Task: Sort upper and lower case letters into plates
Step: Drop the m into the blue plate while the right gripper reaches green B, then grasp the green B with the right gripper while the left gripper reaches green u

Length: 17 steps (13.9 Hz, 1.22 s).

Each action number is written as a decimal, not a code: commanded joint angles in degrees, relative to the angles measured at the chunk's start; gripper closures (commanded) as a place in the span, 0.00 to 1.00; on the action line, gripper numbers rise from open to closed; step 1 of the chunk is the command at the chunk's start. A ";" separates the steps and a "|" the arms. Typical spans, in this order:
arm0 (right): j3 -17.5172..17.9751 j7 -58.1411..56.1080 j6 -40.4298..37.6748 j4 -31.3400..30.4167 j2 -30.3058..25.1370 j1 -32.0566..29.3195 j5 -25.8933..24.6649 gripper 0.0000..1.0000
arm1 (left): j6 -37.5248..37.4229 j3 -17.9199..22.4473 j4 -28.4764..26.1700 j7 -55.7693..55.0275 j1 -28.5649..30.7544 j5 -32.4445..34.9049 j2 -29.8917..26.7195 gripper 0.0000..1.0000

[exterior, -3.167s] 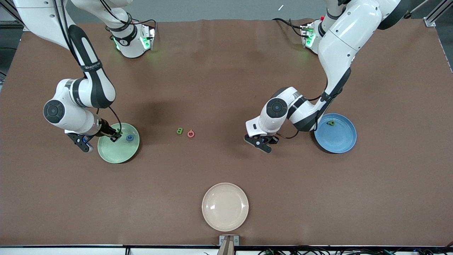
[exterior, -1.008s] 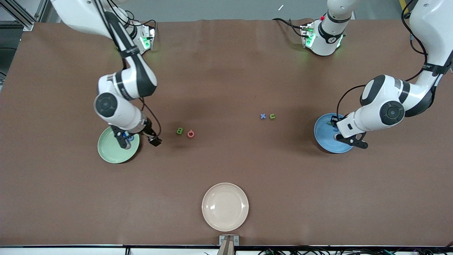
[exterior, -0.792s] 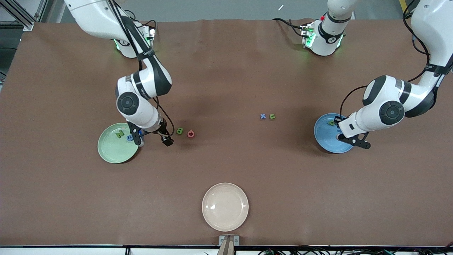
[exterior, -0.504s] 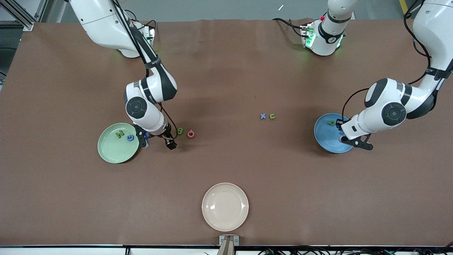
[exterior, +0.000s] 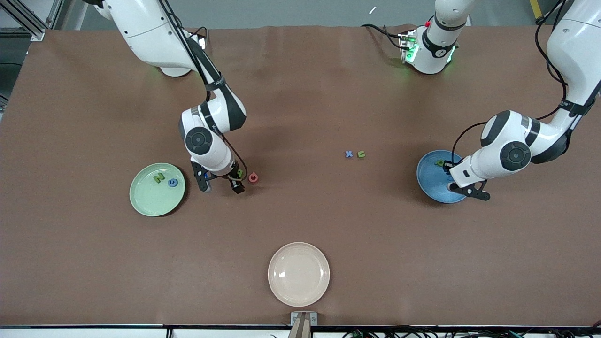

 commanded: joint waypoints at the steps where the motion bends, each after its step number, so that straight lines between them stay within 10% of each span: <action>1: -0.72 0.63 4.11 -3.87 -0.53 1.88 0.69 0.08 | 0.72 -0.10 -0.52 -1.11 0.31 1.43 -0.31 0.98; 4: -0.72 0.63 4.74 -5.11 -1.06 2.24 0.69 0.14 | 0.63 -0.10 -0.34 -0.24 0.31 1.43 -0.66 0.78; 7: -0.72 0.63 4.74 -5.90 -1.41 2.24 0.43 0.23 | 0.63 -0.45 0.45 1.17 0.13 1.69 -0.83 0.05; 17: -1.16 -0.34 4.83 -8.01 -3.43 1.62 -1.33 0.33 | 0.28 -12.58 1.68 -26.12 -6.08 1.08 -1.71 0.00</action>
